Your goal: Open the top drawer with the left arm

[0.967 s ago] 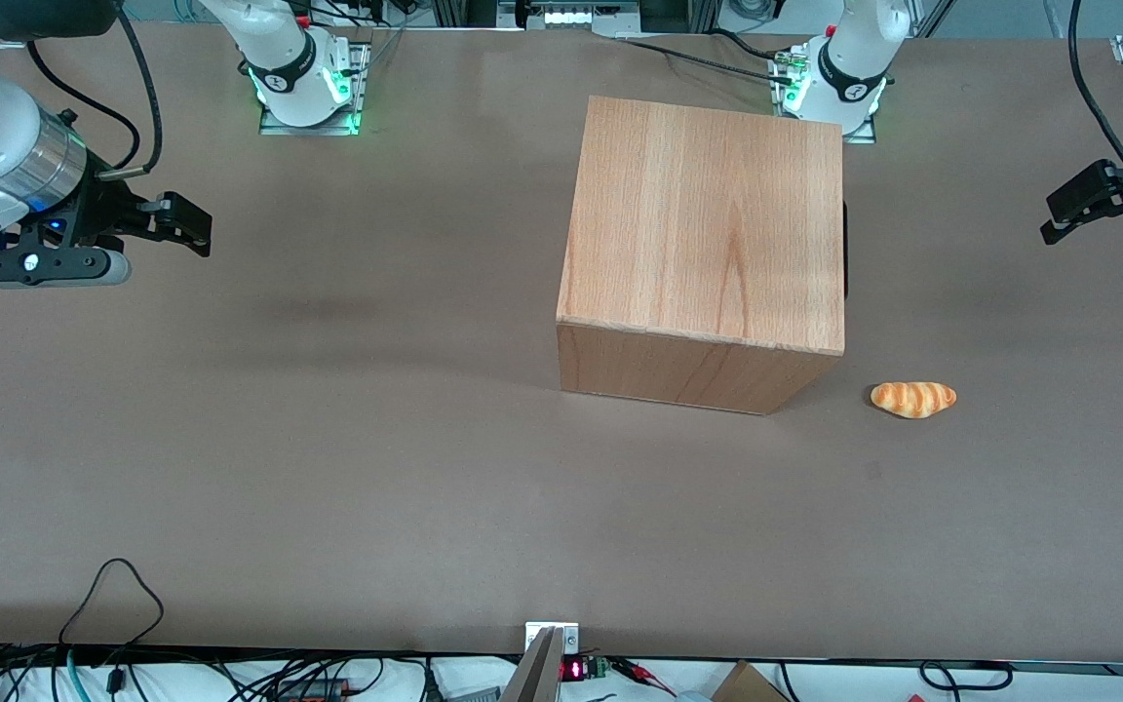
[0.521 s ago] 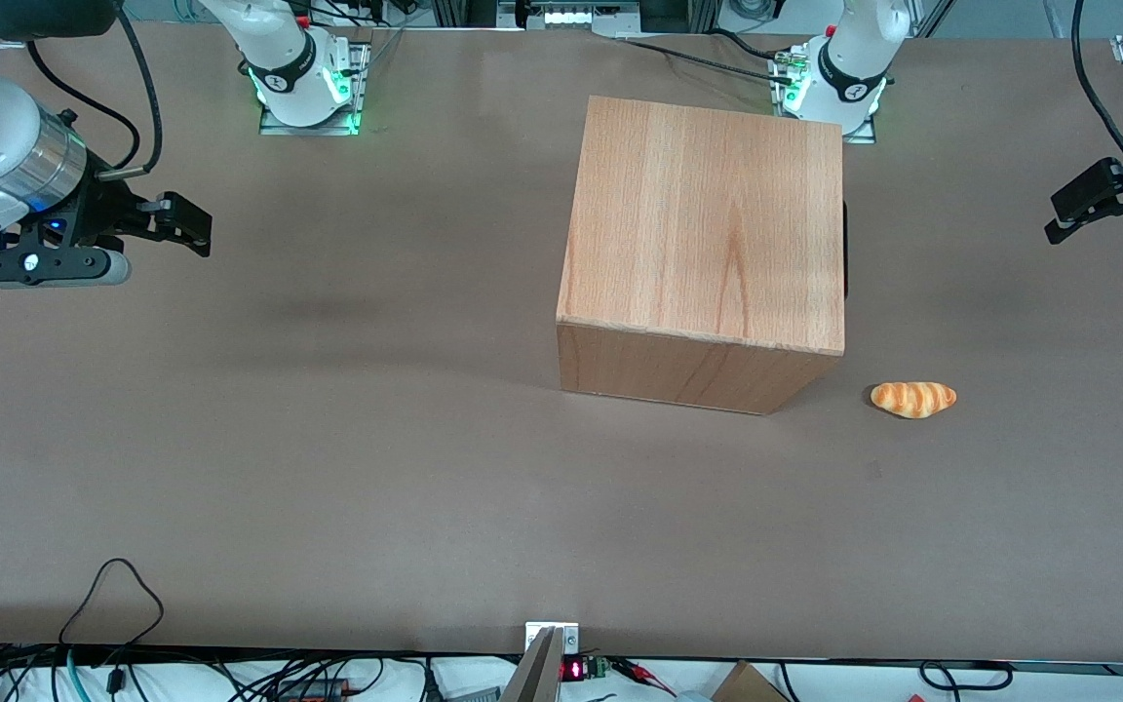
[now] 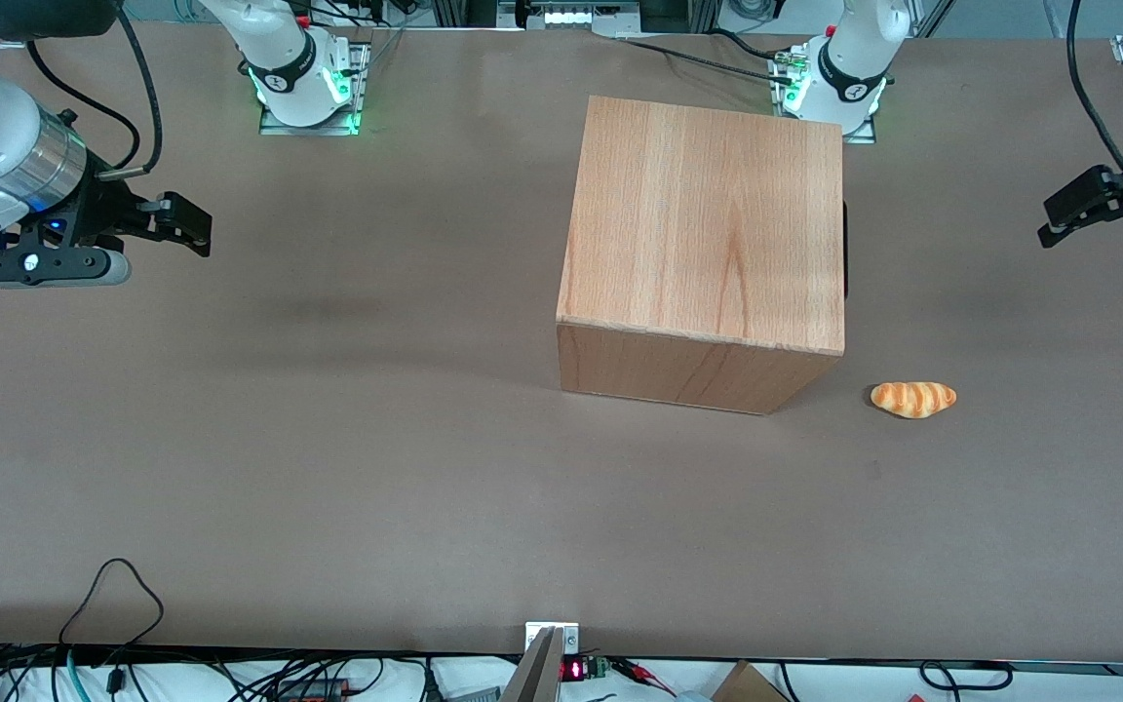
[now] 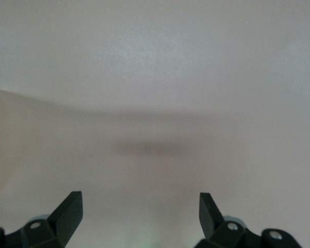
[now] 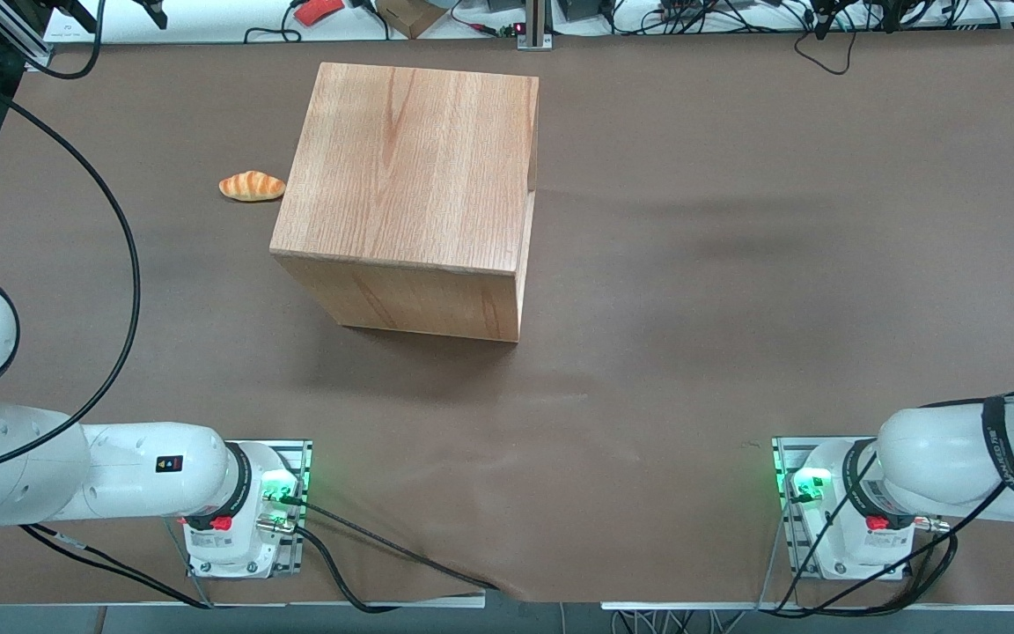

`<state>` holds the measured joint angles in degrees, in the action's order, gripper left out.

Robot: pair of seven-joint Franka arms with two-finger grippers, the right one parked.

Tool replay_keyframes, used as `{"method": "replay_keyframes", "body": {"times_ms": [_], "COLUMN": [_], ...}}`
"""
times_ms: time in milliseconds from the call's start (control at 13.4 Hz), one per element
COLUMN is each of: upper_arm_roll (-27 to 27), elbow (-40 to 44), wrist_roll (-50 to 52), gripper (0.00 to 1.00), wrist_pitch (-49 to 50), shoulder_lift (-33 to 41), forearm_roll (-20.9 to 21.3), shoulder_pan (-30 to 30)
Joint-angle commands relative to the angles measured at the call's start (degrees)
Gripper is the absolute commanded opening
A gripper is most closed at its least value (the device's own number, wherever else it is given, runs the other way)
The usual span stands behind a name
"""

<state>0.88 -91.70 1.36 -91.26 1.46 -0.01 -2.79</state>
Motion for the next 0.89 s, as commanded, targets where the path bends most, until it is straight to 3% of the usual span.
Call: {"method": "replay_keyframes", "body": {"times_ms": [0, 298, 818], "upper_arm_roll": [0.17, 0.17, 0.17], "elbow": [-1.72, -5.06, -14.55], "wrist_roll": [-1.53, -1.71, -7.86], "gripper": [1.0, 1.0, 1.0], "wrist_pitch": [0.55, 0.12, -5.32], "shoulder_lift": [-0.75, -0.84, -0.84], "forearm_roll": [-3.22, -8.94, -14.4], "shoulder_pan": [0.41, -0.11, -0.2]}}
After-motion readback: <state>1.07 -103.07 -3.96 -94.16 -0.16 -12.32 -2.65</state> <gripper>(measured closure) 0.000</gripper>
